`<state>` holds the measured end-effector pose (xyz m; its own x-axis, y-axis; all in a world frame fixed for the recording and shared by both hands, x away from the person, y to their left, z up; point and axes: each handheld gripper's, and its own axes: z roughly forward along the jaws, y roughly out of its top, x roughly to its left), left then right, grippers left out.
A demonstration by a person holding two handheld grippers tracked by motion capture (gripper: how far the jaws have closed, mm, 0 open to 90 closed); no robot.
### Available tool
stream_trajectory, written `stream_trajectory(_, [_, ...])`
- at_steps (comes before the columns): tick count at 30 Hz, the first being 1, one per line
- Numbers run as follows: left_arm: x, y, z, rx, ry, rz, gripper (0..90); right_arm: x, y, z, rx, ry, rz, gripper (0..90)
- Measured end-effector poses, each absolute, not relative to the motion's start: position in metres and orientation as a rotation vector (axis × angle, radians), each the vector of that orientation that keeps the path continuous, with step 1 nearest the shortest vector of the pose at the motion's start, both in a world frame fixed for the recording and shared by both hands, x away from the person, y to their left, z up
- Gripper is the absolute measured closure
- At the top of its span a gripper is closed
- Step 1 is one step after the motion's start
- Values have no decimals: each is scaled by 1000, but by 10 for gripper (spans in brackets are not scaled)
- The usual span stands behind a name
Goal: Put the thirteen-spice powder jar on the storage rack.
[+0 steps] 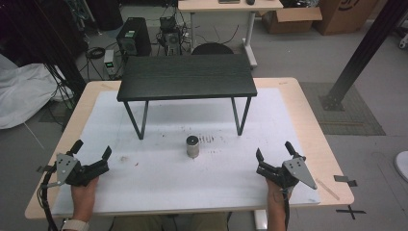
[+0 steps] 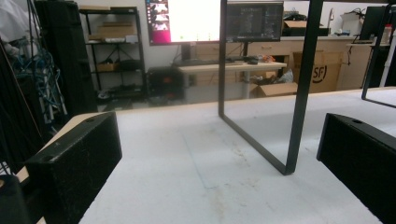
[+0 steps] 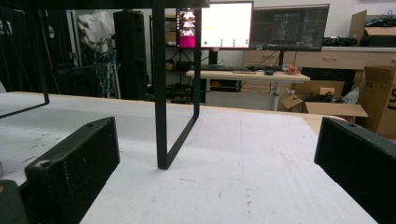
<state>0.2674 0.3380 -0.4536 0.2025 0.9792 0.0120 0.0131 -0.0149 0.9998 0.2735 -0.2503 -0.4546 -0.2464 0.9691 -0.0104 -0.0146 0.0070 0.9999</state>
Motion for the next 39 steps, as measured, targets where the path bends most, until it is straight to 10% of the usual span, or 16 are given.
stream_trajectory(39, [267, 338, -454, 1318, 1061, 1061, 3, 269, -241, -410, 1017, 1468, 1467, 0])
